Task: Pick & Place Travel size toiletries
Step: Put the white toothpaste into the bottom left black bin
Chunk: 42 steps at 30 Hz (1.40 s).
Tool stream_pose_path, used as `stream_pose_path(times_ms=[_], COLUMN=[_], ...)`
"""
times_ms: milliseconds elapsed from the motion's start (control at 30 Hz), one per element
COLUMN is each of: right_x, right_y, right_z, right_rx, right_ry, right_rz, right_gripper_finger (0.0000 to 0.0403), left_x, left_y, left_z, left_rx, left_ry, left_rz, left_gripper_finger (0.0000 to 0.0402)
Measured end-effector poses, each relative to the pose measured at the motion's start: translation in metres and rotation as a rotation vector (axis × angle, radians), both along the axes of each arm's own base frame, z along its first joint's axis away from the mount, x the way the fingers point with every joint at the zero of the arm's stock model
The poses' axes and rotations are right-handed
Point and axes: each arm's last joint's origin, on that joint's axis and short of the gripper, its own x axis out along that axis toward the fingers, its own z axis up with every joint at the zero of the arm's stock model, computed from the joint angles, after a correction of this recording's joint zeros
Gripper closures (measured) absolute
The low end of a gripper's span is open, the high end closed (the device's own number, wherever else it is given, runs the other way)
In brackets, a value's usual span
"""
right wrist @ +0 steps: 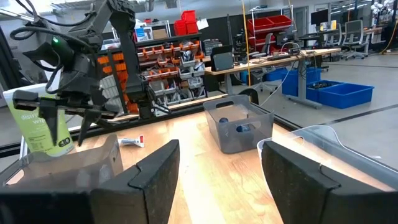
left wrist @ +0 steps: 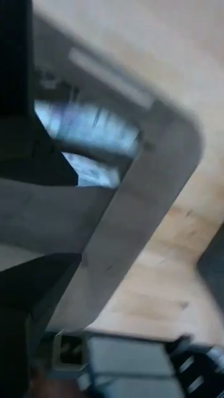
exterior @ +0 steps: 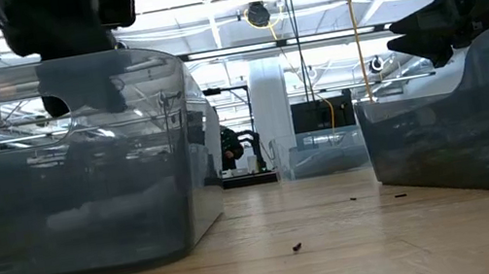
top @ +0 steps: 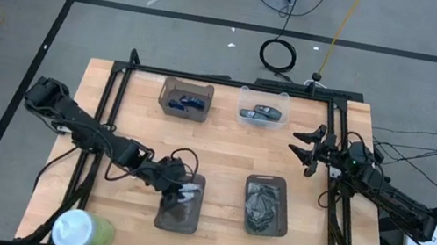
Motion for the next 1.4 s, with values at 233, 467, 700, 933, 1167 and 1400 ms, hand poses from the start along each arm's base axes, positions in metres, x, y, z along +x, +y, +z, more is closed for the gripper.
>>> stream_pose_path(times_ms=[233,467,700,933,1167,1400], right_x=[0.000,0.000,0.000,0.000,0.000,0.000], right_y=[0.000,0.000,0.000,0.000,0.000,0.000], right_z=[0.000,0.000,0.000,0.000,0.000,0.000], right_rx=[0.000,0.000,0.000,0.000,0.000,0.000], right_ry=[0.000,0.000,0.000,0.000,0.000,0.000], right_rz=[0.000,0.000,0.000,0.000,0.000,0.000], right_gripper_finger=[0.0184,0.0186,0.0187,0.0184,0.0186,0.0187], left_x=[-0.002,-0.012,-0.031,-0.073,-0.090,-0.082], left_y=[0.010,0.019,0.024,0.026,0.023,0.016], left_z=[-0.001,0.009,0.038,0.036,0.026,0.007], left_rx=[-0.195,-0.189,-0.136,-0.010,0.076,0.022], left_ry=[0.125,0.158,0.040,0.263,0.372,0.540], left_rz=[-0.049,0.008,0.050,0.225,0.469,0.502], left_gripper_finger=[0.0198,0.0213,0.0230,0.0249,0.0264,0.0265])
